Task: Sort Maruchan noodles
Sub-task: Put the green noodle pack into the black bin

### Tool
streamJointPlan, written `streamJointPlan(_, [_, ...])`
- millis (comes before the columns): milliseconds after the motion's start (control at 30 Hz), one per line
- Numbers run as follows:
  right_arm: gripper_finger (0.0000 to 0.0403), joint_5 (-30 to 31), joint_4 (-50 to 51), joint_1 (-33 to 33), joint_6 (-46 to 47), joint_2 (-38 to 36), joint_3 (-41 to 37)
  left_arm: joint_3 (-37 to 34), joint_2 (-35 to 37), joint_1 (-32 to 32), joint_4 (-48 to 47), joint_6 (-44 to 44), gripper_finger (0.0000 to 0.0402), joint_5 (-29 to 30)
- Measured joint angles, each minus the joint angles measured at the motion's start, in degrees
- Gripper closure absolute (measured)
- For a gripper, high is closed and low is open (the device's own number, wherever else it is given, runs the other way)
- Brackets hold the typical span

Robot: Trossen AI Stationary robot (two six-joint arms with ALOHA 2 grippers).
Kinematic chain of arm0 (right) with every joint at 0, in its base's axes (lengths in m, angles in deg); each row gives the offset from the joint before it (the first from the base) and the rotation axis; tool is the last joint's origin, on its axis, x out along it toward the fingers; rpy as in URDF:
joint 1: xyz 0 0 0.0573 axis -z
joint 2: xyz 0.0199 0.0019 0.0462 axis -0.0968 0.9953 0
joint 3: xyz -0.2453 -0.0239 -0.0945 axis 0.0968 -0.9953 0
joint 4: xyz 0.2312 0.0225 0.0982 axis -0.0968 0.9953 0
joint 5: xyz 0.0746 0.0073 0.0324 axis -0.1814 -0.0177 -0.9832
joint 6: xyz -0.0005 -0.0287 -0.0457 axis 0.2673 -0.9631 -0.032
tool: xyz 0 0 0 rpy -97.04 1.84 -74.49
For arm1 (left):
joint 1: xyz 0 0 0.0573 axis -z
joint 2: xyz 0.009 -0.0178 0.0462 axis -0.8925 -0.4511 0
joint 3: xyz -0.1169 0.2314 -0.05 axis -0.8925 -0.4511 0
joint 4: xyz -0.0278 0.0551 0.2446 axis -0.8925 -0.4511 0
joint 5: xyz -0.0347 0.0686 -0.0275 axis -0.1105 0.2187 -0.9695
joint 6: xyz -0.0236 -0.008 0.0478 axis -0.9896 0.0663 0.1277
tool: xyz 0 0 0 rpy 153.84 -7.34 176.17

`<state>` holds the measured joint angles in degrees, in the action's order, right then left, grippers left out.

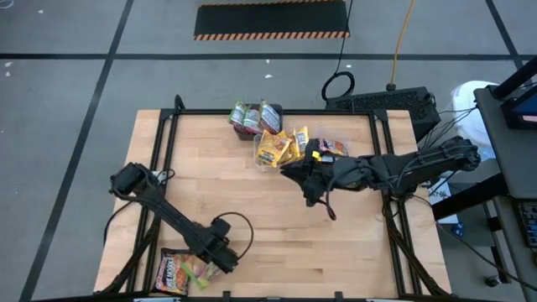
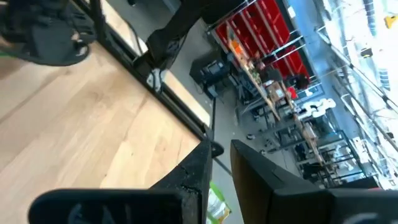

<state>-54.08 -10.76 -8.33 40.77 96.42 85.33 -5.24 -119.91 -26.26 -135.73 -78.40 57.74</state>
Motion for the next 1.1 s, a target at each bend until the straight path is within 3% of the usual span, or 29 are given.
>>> streamJointPlan(367, [0.0344,0.5,5.5,0.0,0.2,0.0,0.0,0.1,1.3,-3.4,0.1,5.9,0.0401,2.6])
streamJointPlan(633, [0.0344,13.5,11.0,0.4,0.3,-2.5,0.0,0.1,1.3,-6.4,0.1,11.4,0.0401,5.4])
streamJointPlan(1100, [0.0344,13.2,18.7,0.5,11.0,-10.1,0.0,0.2,7.7,-15.1,-0.3,23.3,0.0401,15.8])
